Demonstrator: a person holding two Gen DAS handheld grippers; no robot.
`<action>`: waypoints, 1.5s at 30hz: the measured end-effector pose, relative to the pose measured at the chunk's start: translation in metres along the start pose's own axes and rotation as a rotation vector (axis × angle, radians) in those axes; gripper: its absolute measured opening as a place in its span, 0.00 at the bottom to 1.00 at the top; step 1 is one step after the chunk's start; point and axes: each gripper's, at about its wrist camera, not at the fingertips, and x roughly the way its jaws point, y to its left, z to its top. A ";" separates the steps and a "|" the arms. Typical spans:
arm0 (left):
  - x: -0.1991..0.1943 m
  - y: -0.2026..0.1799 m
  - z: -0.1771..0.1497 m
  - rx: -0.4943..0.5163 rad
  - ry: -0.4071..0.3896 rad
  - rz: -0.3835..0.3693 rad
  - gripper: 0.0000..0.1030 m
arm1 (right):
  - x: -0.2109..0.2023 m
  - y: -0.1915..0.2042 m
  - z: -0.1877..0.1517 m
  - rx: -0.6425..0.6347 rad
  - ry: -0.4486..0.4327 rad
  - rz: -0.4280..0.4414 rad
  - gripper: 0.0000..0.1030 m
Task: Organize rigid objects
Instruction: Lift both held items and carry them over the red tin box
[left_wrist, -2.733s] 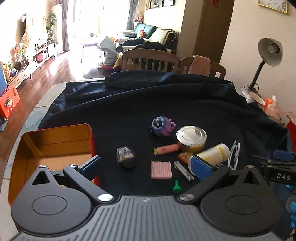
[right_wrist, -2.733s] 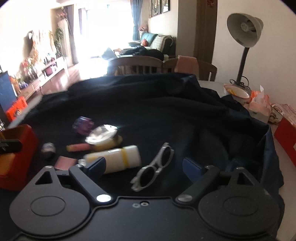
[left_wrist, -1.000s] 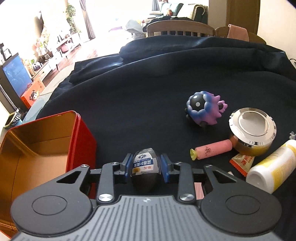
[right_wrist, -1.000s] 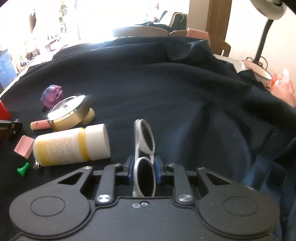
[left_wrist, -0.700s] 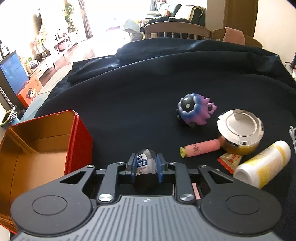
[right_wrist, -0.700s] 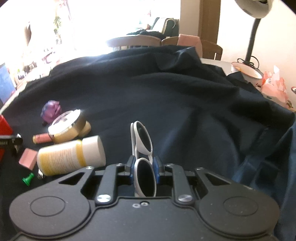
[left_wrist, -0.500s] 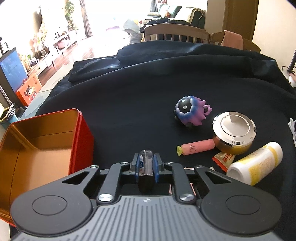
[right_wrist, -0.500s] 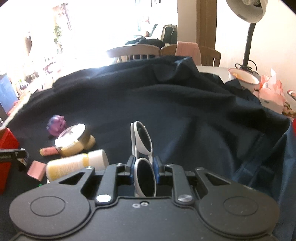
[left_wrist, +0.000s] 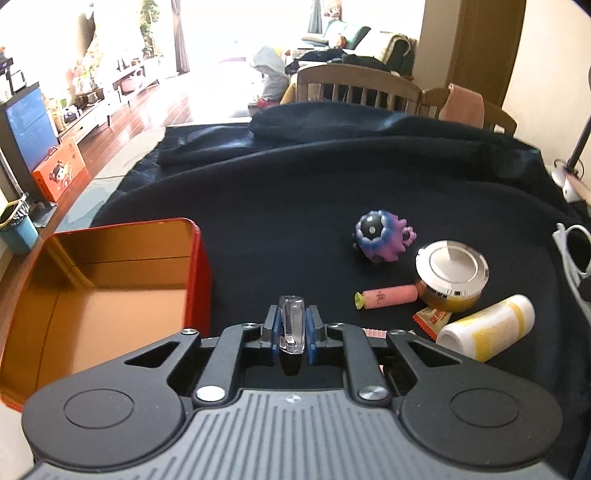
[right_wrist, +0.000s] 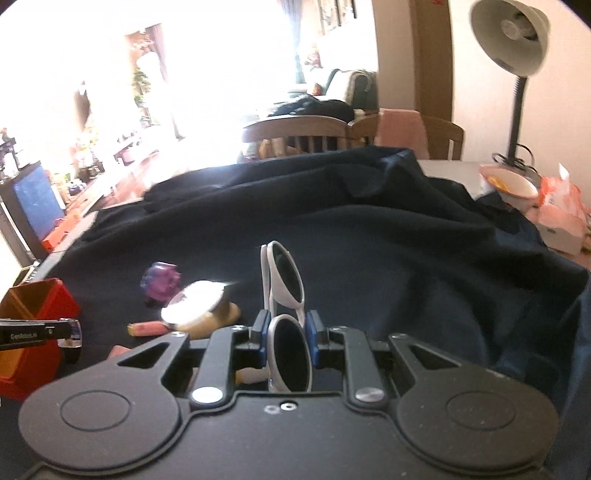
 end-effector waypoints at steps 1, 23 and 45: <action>-0.005 0.003 0.001 -0.008 -0.007 -0.002 0.13 | -0.001 0.004 0.002 -0.009 -0.002 0.015 0.19; -0.058 0.136 0.013 -0.111 -0.050 -0.021 0.13 | 0.009 0.187 0.015 -0.161 0.066 0.247 0.19; 0.035 0.225 0.042 -0.032 0.094 -0.019 0.14 | 0.097 0.325 -0.009 -0.248 0.238 0.213 0.19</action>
